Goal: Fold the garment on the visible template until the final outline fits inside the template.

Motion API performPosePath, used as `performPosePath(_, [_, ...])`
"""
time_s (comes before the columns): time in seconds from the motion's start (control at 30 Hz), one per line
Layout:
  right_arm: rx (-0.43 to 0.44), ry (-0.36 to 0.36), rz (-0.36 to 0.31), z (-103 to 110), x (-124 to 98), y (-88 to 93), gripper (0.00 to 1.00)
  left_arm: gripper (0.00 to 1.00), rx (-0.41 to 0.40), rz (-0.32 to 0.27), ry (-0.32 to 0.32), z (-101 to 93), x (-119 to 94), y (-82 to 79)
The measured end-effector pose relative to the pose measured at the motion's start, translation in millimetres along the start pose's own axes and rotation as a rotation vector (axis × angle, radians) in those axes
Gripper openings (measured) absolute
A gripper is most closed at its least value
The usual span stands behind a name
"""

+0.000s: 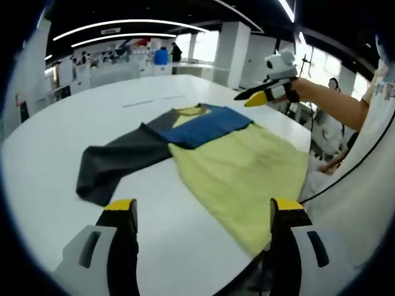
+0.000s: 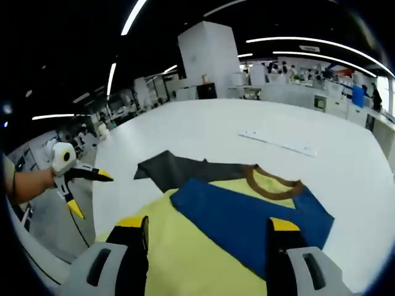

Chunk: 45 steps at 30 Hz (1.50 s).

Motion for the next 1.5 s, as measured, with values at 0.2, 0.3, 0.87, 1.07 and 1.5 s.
performPosePath(0.2, [-0.013, -0.003, -0.008, 1.1, -11.1, 5.4, 0.75, 0.84, -0.016, 0.009, -0.049, 13.4, -0.5, 2.7])
performPosePath(0.3, [-0.008, -0.008, -0.009, 0.3, -14.6, 7.4, 0.75, 0.84, -0.025, 0.012, -0.067, 17.1, -0.3, 4.2])
performPosePath(0.87, [-0.047, -0.027, -0.027, 9.3, -46.4, 14.7, 0.76, 0.82, -0.038, 0.041, -0.156, 37.1, 2.1, 8.8])
performPosePath(1.07, [-0.053, -0.007, -0.017, 4.4, -58.1, 26.9, 0.76, 0.82, -0.041, 0.049, -0.183, 42.6, 1.7, 9.3])
performPosePath(1.5, [-0.034, 0.021, 0.009, -2.7, -78.2, 55.4, 0.76, 0.82, -0.065, 0.048, -0.222, 55.8, 0.0, 11.2])
Point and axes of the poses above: the point that each gripper's makers call its tool centre point, and the gripper's own axes: x roughly forward along the fingers, z roughly to its left, y roughly out of its underside, the point moved 4 cm from there along -x, roughly backward along the fingers, and after that the axes turned 3 degrees about z, right-handed, at the moved point
